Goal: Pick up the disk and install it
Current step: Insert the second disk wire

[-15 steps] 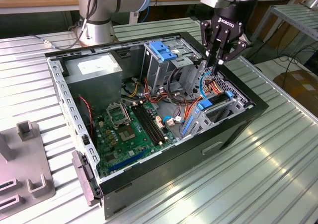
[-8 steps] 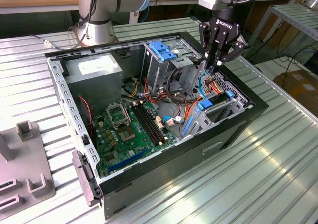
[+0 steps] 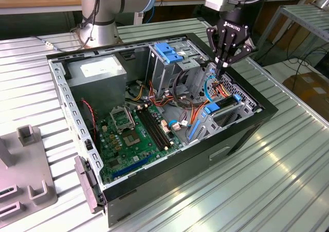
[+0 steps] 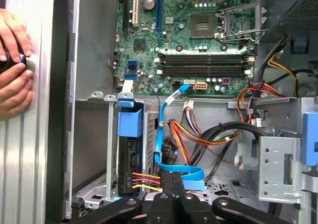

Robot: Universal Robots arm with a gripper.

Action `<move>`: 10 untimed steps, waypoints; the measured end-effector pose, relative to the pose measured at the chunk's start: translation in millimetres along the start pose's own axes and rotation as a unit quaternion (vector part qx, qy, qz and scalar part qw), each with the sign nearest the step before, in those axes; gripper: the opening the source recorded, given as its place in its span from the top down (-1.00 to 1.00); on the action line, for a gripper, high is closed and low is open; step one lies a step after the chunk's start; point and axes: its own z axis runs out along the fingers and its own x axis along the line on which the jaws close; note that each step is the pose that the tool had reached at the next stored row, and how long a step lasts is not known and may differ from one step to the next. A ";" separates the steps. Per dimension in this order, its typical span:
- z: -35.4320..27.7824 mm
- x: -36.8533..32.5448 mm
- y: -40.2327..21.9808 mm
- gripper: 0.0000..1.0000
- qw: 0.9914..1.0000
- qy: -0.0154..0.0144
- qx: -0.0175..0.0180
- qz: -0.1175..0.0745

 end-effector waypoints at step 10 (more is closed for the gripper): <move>8.1 -3.7 -0.5 0.68 0.999 0.045 -0.001 0.001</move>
